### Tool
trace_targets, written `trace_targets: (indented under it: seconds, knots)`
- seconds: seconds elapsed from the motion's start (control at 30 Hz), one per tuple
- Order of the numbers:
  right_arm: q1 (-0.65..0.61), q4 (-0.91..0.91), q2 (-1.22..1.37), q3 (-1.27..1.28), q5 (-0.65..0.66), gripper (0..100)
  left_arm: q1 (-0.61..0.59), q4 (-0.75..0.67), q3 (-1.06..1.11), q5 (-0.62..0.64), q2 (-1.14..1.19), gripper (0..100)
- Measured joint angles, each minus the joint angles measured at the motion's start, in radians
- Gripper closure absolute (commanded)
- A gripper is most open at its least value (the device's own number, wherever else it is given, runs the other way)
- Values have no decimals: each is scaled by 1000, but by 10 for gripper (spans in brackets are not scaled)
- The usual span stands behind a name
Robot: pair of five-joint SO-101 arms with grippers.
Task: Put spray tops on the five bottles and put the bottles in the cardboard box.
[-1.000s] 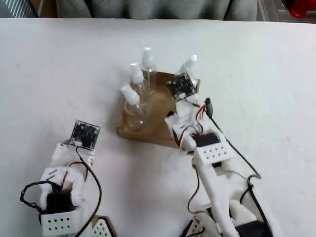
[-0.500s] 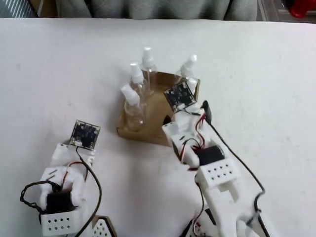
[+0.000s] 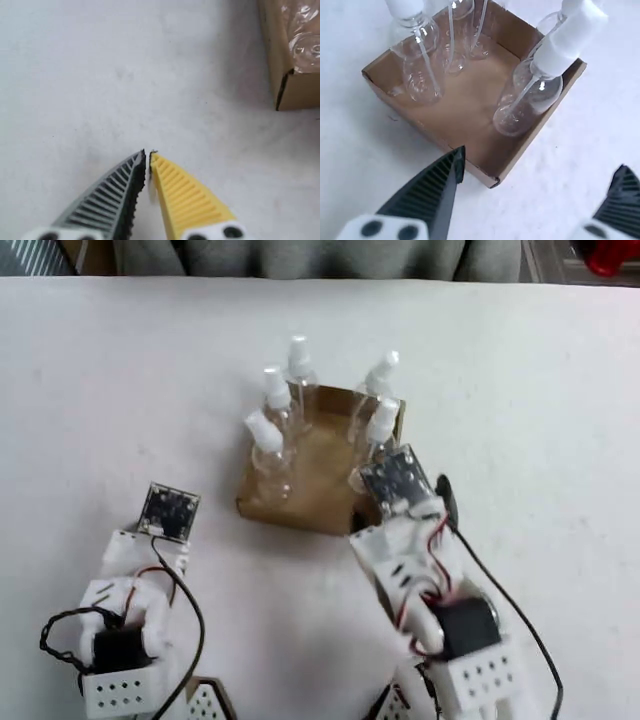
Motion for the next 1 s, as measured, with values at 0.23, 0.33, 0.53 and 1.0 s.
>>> trace_targets:
  seconds: [0.23, 0.33, 0.53, 1.0]
  knots:
    - [112, 74, -265, 31, 2, 868, 0, 0, 0, 0, 0, 980]
    - [133, 74, -367, 69, 2, 940, 0, 0, 0, 0, 0, 980]
    - [170, 94, -408, 181, 2, 980, -2, 0, 0, 0, 0, 980]
    - [296, 167, -414, 499, 2, 981, -2, 0, 0, 0, 0, 980]
